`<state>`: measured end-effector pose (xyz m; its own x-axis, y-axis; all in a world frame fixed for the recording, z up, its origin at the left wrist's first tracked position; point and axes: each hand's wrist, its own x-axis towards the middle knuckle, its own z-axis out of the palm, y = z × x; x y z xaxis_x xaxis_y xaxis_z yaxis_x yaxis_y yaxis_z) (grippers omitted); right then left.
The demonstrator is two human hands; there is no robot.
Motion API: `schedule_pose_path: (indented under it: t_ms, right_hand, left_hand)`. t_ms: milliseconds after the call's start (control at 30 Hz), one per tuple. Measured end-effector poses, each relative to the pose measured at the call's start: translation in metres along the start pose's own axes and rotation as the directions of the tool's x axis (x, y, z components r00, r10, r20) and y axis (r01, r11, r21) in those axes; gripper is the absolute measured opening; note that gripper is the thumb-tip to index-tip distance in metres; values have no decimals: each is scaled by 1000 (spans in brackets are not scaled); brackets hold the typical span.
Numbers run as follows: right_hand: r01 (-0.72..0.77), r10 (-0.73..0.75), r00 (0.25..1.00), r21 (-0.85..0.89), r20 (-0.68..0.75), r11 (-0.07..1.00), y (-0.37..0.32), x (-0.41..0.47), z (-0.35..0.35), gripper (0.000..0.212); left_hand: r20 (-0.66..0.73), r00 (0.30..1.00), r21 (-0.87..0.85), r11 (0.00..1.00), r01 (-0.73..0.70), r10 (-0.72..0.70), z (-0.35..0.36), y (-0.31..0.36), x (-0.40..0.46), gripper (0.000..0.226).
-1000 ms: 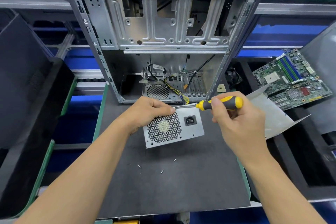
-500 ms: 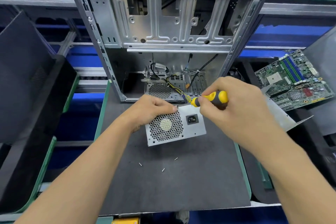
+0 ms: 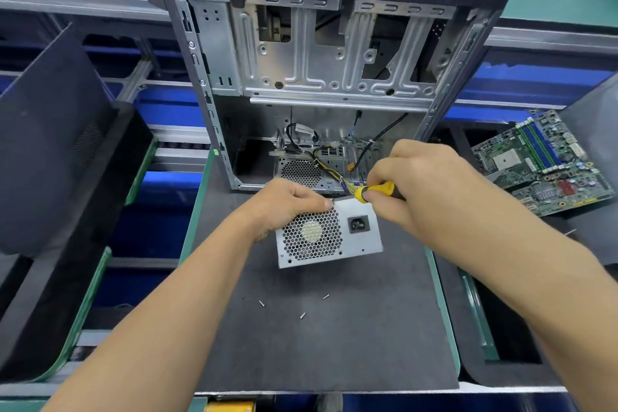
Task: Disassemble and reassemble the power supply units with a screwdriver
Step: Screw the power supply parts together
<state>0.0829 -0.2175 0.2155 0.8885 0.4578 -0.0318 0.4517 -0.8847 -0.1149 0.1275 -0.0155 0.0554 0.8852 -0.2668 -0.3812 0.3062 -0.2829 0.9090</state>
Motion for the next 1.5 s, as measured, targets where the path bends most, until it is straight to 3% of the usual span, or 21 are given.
schedule_pose_path:
  t_ms: [67, 200, 367, 500, 700, 800, 900, 1067, 1200, 1300, 1367, 1500]
  right_hand:
    - [-38, 38, 999, -30, -7, 999, 0, -1, 2, 28]
    - [-70, 70, 998, -90, -3, 993, -3, -1, 3, 33]
    - [-114, 115, 993, -112, 1, 987, -7, 1, 8, 27]
    - [-40, 36, 999, -131, -34, 991, -9, 5, 5, 13]
    - [50, -48, 998, -44, 48, 998, -4, 16, -5, 28]
    - [87, -74, 994, -187, 74, 978, -4, 24, -11, 15]
    - [88, -85, 996, -372, 24, 924, -14, 22, -8, 32]
    - [205, -195, 979, -213, 65, 955, -16, 21, -3, 20]
    - [182, -179, 983, -396, 46, 900, -13, 39, -4, 7]
    - [115, -118, 993, -499, 26, 859, -15, 45, -4, 20]
    - [95, -61, 994, -446, 90, 890, -13, 49, -8, 29]
    - [199, -124, 972, -418, 199, 886, -8, 53, -16, 25]
  left_hand:
    - [-8, 1000, -4, 1000, 1, -1, 0, 0, 0, 43]
    - [-11, 1000, -11, 1000, -1, 1, 0, 0, 2, 19]
    - [-13, 1000, -13, 1000, 16, -16, -1, 0, 3, 18]
    - [-31, 999, -29, 999, 20, -21, -2, 0, 4, 16]
    - [-17, 1000, -66, 998, 17, -18, -2, 0, 5, 10]
    - [3, 1000, -83, 996, 26, -26, -3, -1, 5, 16]
    - [0, 999, -83, 996, 36, -36, -4, -1, 5, 19]
    - [-36, 999, -67, 997, 29, -32, -4, 3, 7, 16]
    - [-48, 998, -37, 999, 28, -30, -5, 3, 10, 8]
    - [-42, 998, -36, 999, 35, -36, -8, 3, 12, 10]
    - [14, 999, 11, 999, 52, -52, -15, 8, 13, 15]
    - [146, 986, 352, 936, 29, -85, -23, 31, 18, 19]
